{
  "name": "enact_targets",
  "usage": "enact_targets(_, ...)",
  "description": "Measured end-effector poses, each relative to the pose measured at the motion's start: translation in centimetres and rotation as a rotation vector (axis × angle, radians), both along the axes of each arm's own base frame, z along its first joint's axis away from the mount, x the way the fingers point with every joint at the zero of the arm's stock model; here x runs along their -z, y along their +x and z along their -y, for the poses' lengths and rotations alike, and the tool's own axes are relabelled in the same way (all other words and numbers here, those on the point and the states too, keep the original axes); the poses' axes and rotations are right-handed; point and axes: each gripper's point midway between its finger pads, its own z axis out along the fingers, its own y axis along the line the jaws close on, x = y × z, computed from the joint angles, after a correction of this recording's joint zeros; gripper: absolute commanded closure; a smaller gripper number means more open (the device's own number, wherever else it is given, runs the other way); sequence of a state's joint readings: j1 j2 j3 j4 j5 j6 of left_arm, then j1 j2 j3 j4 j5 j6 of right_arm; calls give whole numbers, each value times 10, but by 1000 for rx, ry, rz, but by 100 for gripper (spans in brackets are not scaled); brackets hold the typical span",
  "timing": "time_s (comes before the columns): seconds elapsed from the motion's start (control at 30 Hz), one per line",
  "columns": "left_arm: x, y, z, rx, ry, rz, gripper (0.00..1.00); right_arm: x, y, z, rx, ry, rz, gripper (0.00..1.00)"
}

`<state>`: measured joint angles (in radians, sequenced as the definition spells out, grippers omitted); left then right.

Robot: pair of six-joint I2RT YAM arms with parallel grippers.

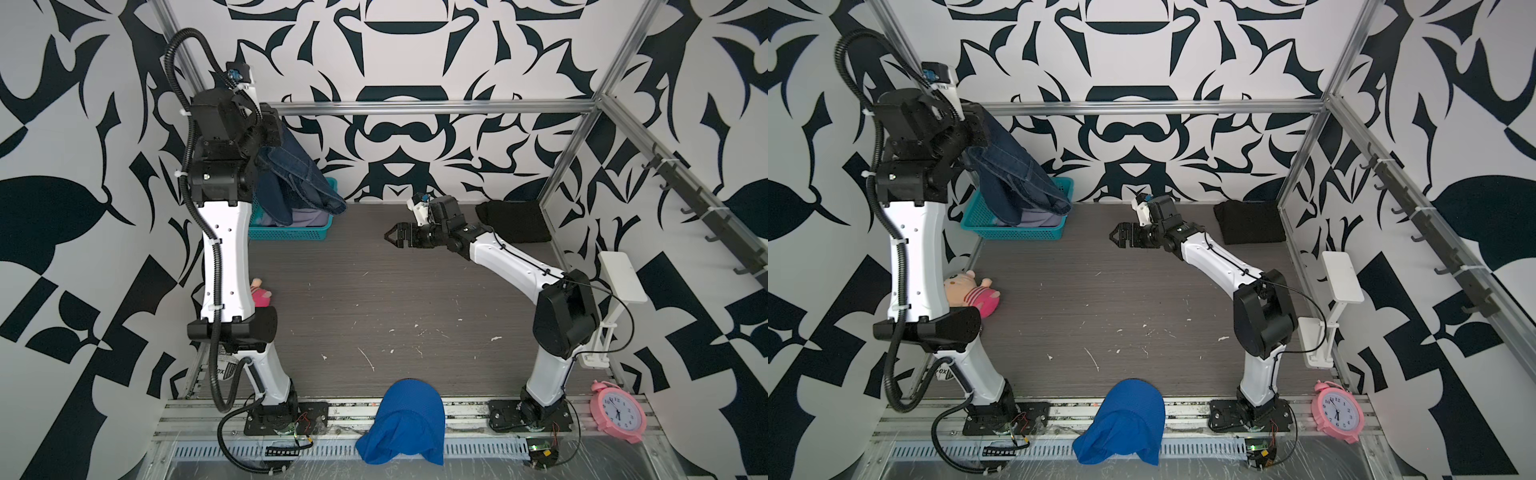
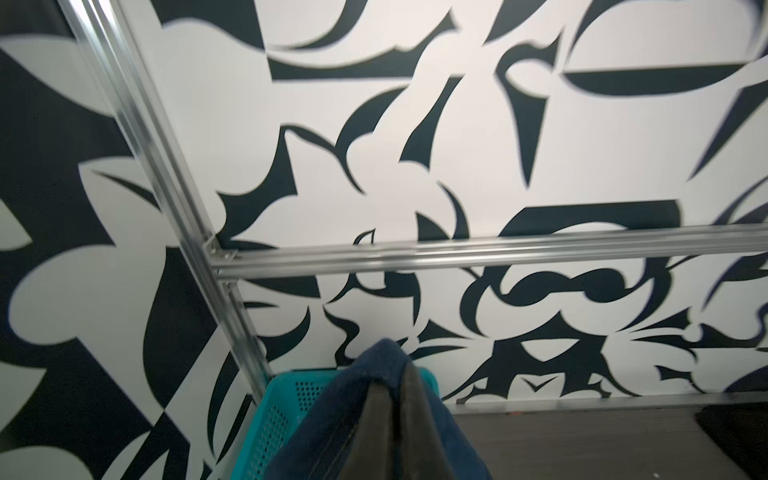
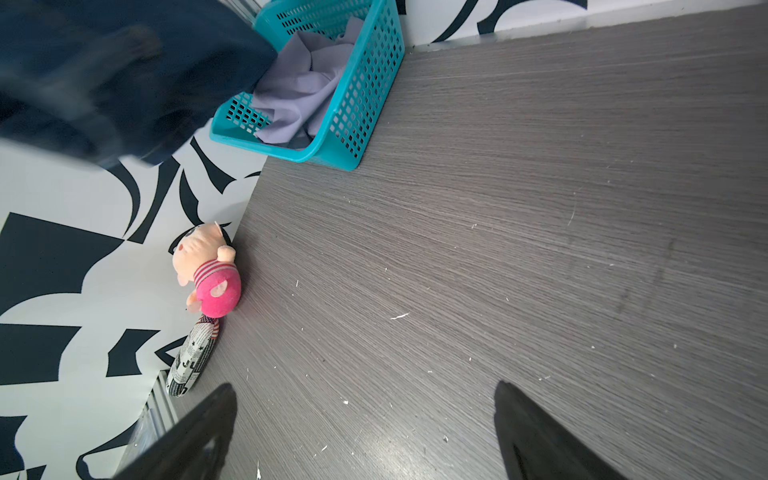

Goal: Fold and stack the skirts
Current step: 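Grasp the blue denim skirt in the basket with the left gripper and lift, then hold the denim skirt up with the left gripper while the right grasps its hem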

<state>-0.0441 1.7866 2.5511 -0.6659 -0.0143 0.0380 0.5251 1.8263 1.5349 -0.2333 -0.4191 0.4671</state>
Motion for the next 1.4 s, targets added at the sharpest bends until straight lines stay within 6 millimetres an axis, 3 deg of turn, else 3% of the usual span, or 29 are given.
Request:
enact_targets(0.17,-43,-61,55,199,-28,108,100,-18,-6,14,37,-16,55,1)
enact_targets(0.3,-48,-99,96,354,-38,123,100,-37,-17,37,97,-37,124,1)
enact_targets(0.43,-21,-127,126,488,-51,62,100,-56,-32,70,167,-58,204,1)
enact_targets(0.57,41,-141,137,556,-91,-67,100,-70,-44,110,250,-71,267,1)
enact_targets(0.7,112,-131,148,573,-133,-228,100,-72,-49,148,335,-80,284,1)
enact_targets(0.83,178,-85,172,567,-162,-407,100,-61,-46,176,395,-102,253,2)
enact_targets(0.97,246,-30,208,561,-169,-568,100,-45,-53,169,334,-77,223,11)
enact_targets(1.1,304,-11,240,561,-149,-687,100,-31,-68,144,217,-20,218,18)
enact_targets(1.2,317,-7,255,567,-147,-713,100,-18,-87,121,120,-20,236,19)
enact_targets(1.3,308,-8,259,573,-153,-685,100,-5,-99,102,49,-27,234,20)
enact_targets(1.4,298,-6,255,559,-155,-655,100,6,-95,98,41,-29,228,21)
